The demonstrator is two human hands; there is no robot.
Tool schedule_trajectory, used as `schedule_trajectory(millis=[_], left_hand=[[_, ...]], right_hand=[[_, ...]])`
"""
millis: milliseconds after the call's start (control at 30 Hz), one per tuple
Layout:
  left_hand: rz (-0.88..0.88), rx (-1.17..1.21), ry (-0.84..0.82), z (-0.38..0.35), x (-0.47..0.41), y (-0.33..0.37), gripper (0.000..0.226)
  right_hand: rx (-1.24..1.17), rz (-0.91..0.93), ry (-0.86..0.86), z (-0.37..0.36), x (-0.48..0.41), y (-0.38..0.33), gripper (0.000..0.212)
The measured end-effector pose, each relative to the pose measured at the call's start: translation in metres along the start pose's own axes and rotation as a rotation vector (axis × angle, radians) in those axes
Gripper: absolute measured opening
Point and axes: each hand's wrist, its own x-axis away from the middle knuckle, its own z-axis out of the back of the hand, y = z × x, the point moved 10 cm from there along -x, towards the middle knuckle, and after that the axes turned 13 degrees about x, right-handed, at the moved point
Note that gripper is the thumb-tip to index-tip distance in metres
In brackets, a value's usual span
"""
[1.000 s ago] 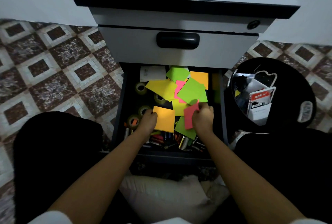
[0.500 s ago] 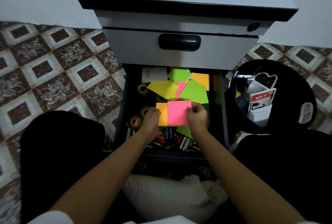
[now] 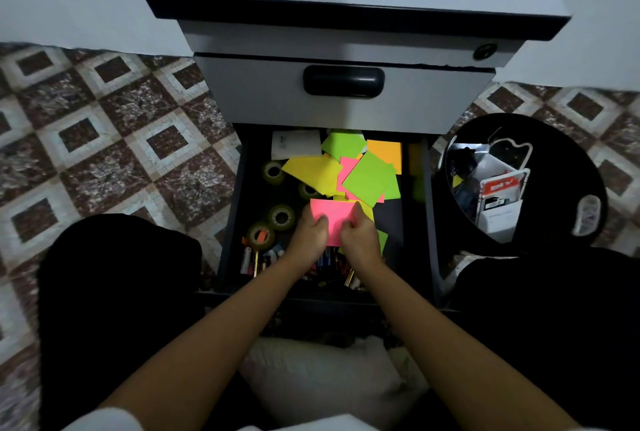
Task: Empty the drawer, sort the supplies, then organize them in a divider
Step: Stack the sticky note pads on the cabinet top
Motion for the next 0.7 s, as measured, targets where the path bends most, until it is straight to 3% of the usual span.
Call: schedule_trajectory(millis=[67, 300, 400, 567, 700], left_hand=[[-0.015, -0.035, -0.004, 0.002, -0.001, 0.004, 0.04], [-0.122, -0.032, -0.101, 0.007, 0.008, 0.049, 0.047], [-0.218, -0.029, -0.094, 0.013, 0.012, 0.077, 0.058], [-0.44, -0.089, -0.162, 0.001, 0.032, 0.139, 0.039], [-0.582, -0.12, -0.183, -0.015, 0.046, 0.199, 0.038]], right_hand=[[-0.022, 0.01, -0.021, 0.003, 0.002, -0.005, 0.053], [-0.237, 0.02, 0.021, 0.041, 0.008, -0.018, 0.057], [-0.285, 0.109, 0.106, 0.072, 0.015, -0.034, 0.046], [-0.235, 0.231, 0.189, 0.127, 0.02, -0.066, 0.037], [-0.159, 0.328, 0.305, 0.184, 0.026, -0.098, 0.035]])
